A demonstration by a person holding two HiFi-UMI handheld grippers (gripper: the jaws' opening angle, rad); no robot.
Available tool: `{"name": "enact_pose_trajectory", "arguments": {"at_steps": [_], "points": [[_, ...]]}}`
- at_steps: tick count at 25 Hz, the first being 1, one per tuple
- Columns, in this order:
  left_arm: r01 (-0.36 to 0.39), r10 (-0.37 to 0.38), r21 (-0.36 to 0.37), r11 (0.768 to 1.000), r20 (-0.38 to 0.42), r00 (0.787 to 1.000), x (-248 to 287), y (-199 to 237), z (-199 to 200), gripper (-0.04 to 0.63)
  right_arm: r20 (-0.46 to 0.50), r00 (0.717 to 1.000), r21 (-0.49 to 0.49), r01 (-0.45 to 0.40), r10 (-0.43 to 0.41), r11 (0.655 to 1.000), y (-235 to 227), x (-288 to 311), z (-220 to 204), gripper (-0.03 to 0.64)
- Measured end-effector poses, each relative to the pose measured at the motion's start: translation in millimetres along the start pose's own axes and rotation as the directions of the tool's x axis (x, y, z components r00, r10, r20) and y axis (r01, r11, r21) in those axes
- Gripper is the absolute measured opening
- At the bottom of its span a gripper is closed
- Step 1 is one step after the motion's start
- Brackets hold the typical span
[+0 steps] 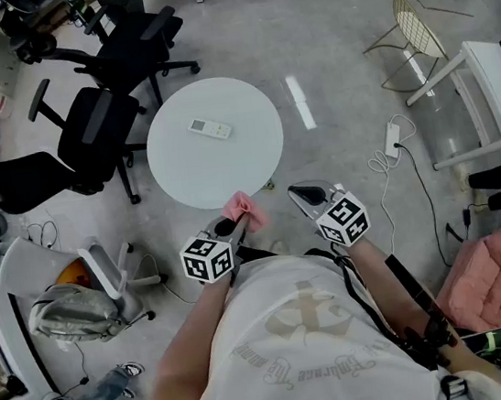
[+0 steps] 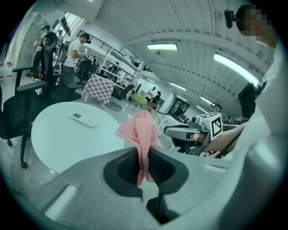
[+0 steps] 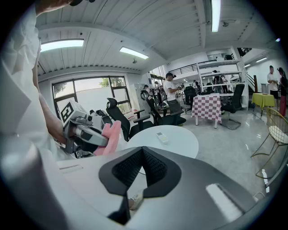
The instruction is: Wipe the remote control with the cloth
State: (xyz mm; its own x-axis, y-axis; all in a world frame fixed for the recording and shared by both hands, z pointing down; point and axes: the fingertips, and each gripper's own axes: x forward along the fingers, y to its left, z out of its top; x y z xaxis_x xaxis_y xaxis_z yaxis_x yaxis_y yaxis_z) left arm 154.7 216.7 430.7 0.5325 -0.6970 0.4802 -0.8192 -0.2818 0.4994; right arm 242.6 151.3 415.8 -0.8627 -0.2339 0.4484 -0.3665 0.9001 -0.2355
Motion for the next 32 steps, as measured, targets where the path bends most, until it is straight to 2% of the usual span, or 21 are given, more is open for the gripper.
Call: {"name": "enact_pose_trajectory", "arguments": {"at_steps": [15, 22, 32], "points": [[-0.026, 0.025, 0.020, 0.999, 0.010, 1.000, 5, 4, 9, 0.021, 0.029, 0.999, 0.009, 0.014, -0.015, 1.000, -13, 3, 4, 0.008], [-0.032, 0.033, 0.059, 0.998, -0.008, 0.999, -1, 0, 6, 0.021, 0.027, 1.000, 0.022, 0.002, -0.002, 1.000, -13, 8, 4, 0.008], [-0.077, 0.077, -0.010, 0.997, 0.008, 0.997, -23, 41, 5, 0.021, -0.009, 1.000, 0.048, -0.022, 0.022, 0.999, -7, 48, 10, 0.008]]}}
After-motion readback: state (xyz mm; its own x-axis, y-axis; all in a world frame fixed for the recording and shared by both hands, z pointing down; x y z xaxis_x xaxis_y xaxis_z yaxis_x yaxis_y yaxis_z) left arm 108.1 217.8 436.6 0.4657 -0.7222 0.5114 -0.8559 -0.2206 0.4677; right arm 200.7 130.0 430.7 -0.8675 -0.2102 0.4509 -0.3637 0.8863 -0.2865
